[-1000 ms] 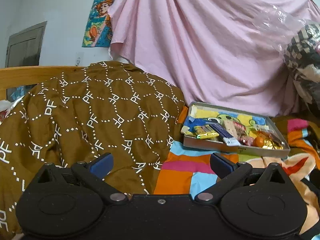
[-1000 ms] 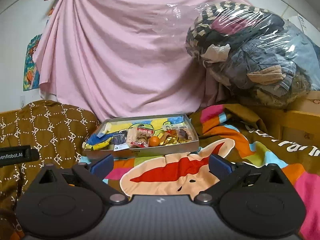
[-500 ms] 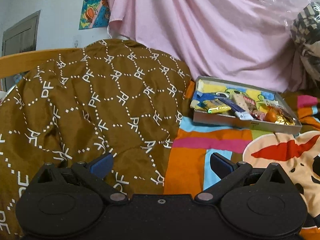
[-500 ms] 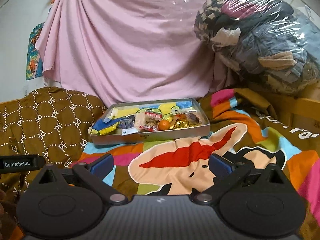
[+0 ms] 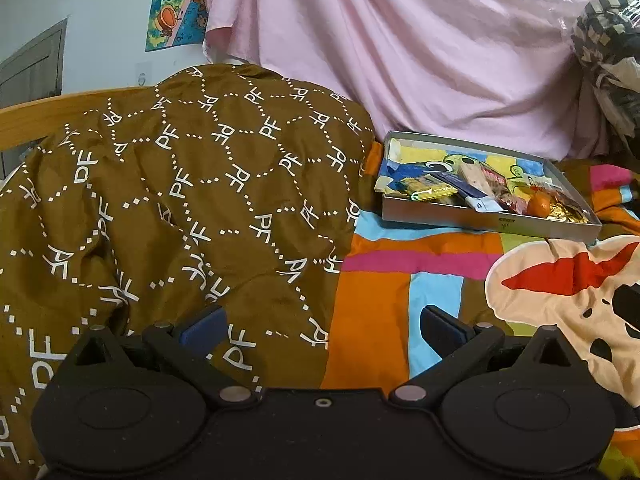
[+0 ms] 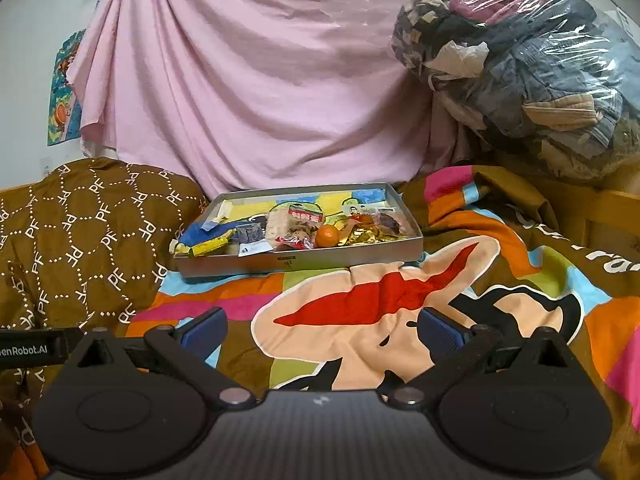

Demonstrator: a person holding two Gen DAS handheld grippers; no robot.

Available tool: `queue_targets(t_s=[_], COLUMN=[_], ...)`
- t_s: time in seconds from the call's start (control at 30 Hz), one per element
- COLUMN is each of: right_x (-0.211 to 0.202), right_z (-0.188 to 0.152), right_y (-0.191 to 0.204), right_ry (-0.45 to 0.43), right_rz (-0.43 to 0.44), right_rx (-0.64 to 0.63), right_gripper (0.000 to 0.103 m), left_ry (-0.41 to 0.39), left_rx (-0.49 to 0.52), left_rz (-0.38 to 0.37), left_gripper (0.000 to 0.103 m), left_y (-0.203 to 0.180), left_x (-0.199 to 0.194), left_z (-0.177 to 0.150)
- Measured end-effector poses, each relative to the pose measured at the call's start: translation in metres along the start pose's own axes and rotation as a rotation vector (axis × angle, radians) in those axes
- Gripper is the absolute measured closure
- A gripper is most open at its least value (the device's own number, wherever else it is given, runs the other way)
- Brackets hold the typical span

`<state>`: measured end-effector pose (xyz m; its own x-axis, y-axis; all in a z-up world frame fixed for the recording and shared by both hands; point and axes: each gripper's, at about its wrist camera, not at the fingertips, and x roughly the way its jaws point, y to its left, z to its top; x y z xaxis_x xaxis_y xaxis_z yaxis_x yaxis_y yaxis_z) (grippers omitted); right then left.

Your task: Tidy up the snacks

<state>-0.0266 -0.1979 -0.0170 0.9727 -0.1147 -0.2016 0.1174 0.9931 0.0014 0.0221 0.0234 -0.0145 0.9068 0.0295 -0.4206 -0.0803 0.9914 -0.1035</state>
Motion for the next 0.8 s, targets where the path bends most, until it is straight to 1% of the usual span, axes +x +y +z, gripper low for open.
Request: queue_targets(t_s=[0.8], right_x=[0.0064], right_z=[-0.0018], right_y=[0.0045], right_ry=[0.059], right_rz=[0.009], right_rx=[-0.025], right_gripper=[0.000], left_ry=[-0.002], left_rx=[-0.002], left_rz=[-0.004], left_gripper=[0.001], left_y=[0.0004], left_x=[-0.0027], left_z=[-0.0024])
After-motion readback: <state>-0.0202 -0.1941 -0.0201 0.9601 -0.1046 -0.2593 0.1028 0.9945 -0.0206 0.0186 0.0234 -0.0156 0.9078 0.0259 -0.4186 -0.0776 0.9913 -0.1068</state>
